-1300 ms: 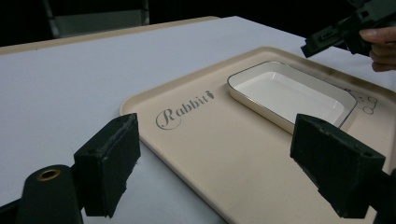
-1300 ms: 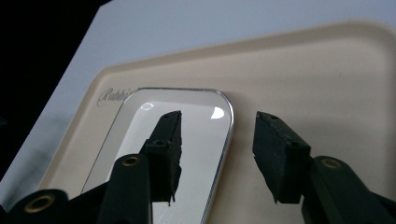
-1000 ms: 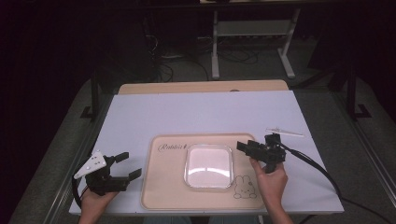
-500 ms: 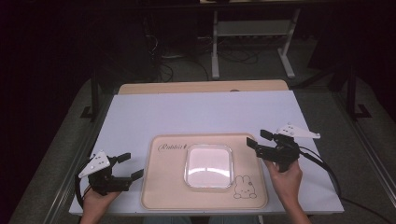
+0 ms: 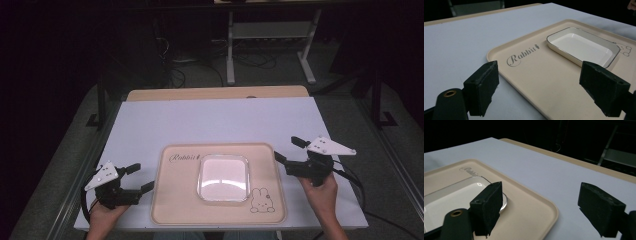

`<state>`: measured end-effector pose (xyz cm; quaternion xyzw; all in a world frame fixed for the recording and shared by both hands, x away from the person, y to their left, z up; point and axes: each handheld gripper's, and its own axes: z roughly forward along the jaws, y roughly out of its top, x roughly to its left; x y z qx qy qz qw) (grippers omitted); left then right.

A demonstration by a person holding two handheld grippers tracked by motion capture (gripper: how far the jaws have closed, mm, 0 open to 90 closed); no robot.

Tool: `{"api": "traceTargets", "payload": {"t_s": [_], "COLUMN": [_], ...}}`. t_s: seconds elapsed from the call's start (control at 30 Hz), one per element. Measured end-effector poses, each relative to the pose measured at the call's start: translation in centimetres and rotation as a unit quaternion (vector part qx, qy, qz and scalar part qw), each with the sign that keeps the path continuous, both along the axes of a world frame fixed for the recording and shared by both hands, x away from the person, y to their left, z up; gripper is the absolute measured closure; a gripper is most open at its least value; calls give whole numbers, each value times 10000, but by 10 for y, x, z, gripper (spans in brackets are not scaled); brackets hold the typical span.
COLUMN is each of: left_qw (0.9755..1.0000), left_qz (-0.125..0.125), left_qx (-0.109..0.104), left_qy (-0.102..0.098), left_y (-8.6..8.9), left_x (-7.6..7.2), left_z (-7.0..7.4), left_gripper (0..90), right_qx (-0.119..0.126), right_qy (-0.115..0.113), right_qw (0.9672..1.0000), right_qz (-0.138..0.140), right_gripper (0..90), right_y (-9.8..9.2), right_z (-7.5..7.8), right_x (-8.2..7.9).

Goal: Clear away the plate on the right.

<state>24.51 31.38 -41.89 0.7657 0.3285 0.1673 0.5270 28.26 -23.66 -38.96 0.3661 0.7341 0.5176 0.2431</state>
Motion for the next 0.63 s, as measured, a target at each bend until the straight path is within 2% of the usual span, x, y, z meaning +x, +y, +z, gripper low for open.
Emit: {"api": "traceTargets", "payload": {"t_s": [0.2,0.3,0.4,0.47,0.57,0.63], "left_qw": [10000,10000,10000,10000,10000,9999], "left_qz": [40,24,7,-1,-3,1], "left_qx": [16,22,34,31,36,6], "left_qy": [15,2,-17,-46,-76,-103], "left_y": [-1,-3,-3,-4,-4,-4], "left_x": [1,0,1,1,1,0], "left_z": [-1,-1,0,1,2,3], "left_gripper": [157,157,157,157,157,157], "right_qx": [-99,-233,-363,-334,-84,-44], "right_qy": [46,60,90,237,116,70], "right_qw": [9999,9997,9992,9991,9998,9997], "right_qz": [-32,-40,-129,-78,-157,-238], "right_gripper": [183,181,185,185,190,191], "right_y": [-15,-21,-27,-31,-36,-39], "right_z": [-6,-10,-21,-22,-19,-18], "right_x": [-12,-20,-32,-37,-43,-44]}}
